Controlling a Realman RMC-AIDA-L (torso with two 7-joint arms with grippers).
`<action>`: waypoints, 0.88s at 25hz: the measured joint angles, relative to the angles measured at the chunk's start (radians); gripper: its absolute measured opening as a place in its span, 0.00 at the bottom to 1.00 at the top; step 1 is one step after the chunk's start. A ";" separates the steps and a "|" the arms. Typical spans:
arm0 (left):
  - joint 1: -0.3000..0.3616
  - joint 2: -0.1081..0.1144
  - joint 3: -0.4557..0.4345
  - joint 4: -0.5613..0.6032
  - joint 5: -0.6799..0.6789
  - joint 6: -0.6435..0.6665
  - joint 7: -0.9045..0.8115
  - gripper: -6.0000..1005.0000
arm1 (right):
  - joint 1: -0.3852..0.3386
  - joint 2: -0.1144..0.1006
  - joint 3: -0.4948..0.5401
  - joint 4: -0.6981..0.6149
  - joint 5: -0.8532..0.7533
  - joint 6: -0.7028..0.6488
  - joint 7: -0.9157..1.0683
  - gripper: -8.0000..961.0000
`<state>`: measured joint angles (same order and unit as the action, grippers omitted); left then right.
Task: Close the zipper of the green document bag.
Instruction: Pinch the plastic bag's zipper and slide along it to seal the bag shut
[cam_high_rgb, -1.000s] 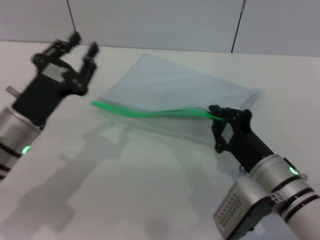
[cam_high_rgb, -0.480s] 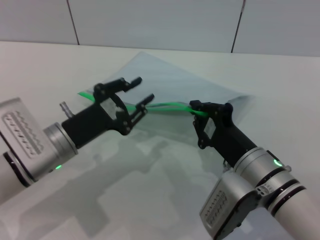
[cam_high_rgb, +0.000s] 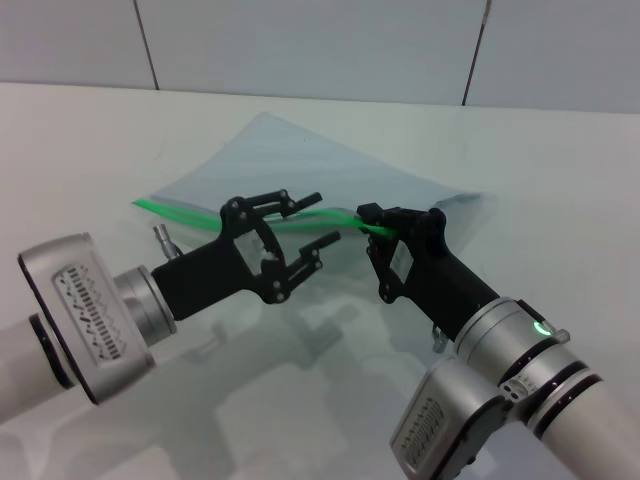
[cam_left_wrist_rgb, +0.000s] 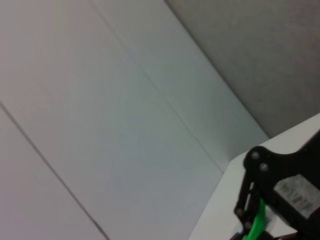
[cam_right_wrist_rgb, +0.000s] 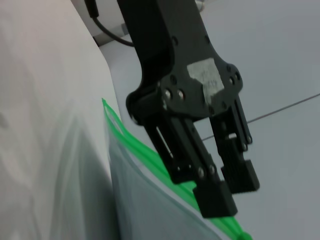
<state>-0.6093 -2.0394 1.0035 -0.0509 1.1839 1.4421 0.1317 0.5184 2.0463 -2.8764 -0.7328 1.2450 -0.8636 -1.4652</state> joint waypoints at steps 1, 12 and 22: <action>-0.001 -0.001 0.000 0.000 0.006 0.000 0.010 0.40 | 0.000 0.000 0.000 0.000 -0.004 0.000 0.000 0.07; -0.002 -0.002 0.001 -0.001 0.015 0.011 0.062 0.40 | -0.005 0.002 -0.001 -0.001 -0.051 0.000 -0.001 0.07; -0.004 -0.002 0.001 0.000 0.040 0.012 0.063 0.40 | -0.008 0.002 -0.001 0.000 -0.088 0.013 0.000 0.08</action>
<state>-0.6134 -2.0418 1.0047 -0.0511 1.2239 1.4543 0.1948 0.5103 2.0479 -2.8778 -0.7325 1.1568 -0.8505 -1.4654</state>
